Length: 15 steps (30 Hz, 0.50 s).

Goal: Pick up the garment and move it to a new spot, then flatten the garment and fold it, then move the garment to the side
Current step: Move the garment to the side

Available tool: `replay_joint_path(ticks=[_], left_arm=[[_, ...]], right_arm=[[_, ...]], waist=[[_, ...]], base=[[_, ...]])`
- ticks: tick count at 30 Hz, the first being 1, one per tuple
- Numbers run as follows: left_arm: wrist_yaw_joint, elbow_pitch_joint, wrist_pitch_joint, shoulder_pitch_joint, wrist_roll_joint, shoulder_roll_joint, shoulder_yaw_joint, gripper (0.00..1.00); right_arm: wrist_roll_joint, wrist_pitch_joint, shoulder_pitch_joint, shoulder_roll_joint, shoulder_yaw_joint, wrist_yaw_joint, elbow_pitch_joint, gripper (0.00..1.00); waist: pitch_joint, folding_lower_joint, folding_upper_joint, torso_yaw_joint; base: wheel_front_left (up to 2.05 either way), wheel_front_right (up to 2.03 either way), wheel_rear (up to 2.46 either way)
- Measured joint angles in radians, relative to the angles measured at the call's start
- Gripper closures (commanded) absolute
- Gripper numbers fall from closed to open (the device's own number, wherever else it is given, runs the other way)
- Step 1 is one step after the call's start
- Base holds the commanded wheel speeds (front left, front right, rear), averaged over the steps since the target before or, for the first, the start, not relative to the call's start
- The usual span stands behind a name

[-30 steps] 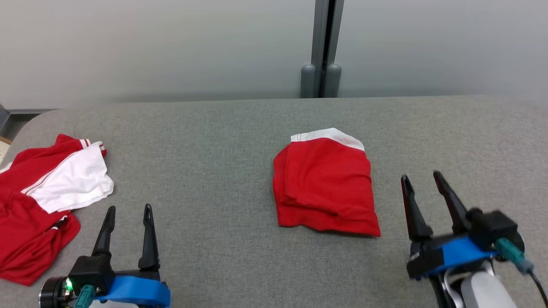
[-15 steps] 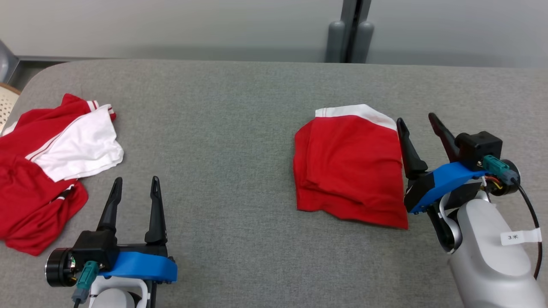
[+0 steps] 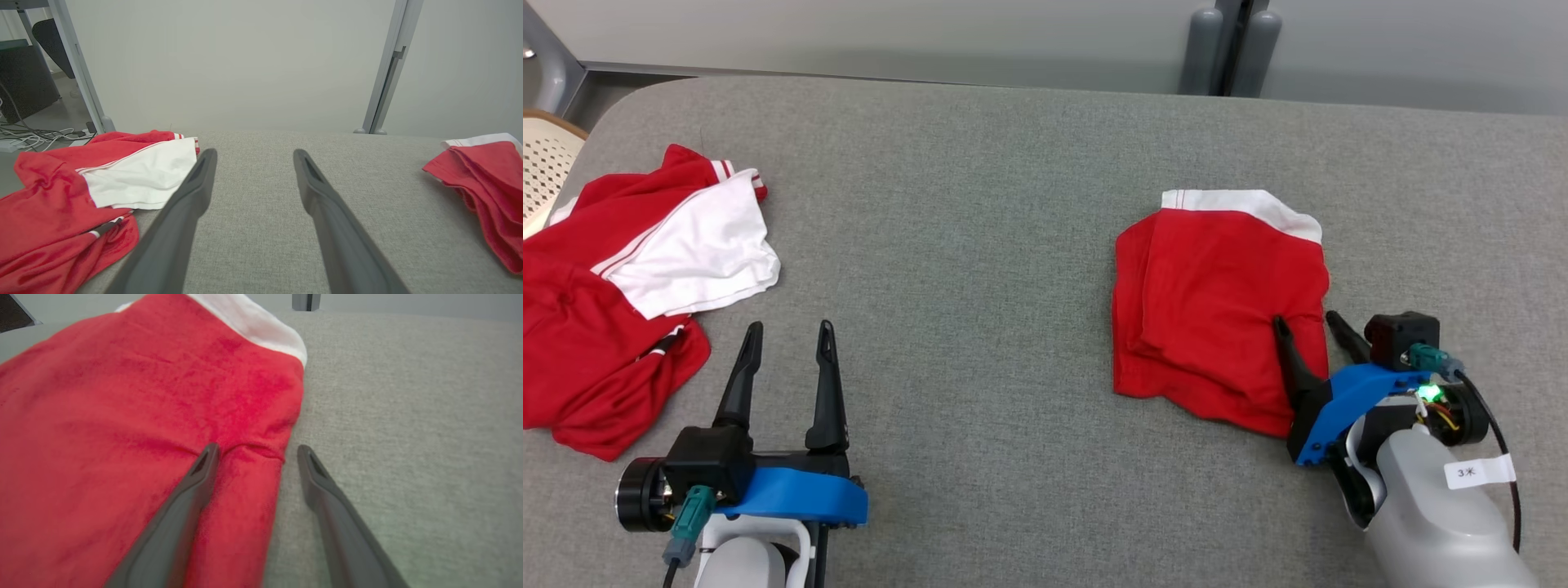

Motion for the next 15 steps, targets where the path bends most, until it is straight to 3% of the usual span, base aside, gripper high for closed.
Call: replay_joint_path(ticks=[9, 10, 11, 15], left_arm=[[0.003, 0.010, 0.000, -0.009, -0.006, 0.000, -0.012, 0.00], [0.003, 0.010, 0.000, -0.009, -0.008, 0.000, -0.013, 0.00], [0.003, 0.011, 0.000, -0.009, -0.009, 0.000, -0.013, 0.00], [0.008, 0.009, 0.000, -0.005, -0.012, 0.000, -0.013, 0.00]], right_arm=[[0.053, -0.025, -0.049, 0.023, 0.033, -0.001, 0.115, 0.00], [0.058, -0.028, -0.052, 0.026, 0.040, -0.002, 0.120, 0.82], [0.065, -0.034, -0.055, 0.028, 0.046, -0.001, 0.123, 1.00], [0.082, -0.048, -0.058, 0.032, 0.069, 0.000, 0.128, 1.00]], waist=[[0.001, -0.0002, 0.0000, 0.015], [0.001, -0.0002, 0.0000, 0.017], [0.000, -0.0001, 0.0000, 0.018], [-0.003, -0.0001, 0.0000, 0.014]], base=[[0.00, 0.00, 0.00], [0.00, 0.00, 0.00], [0.00, 0.00, 0.00], [0.00, 0.00, 0.00]])
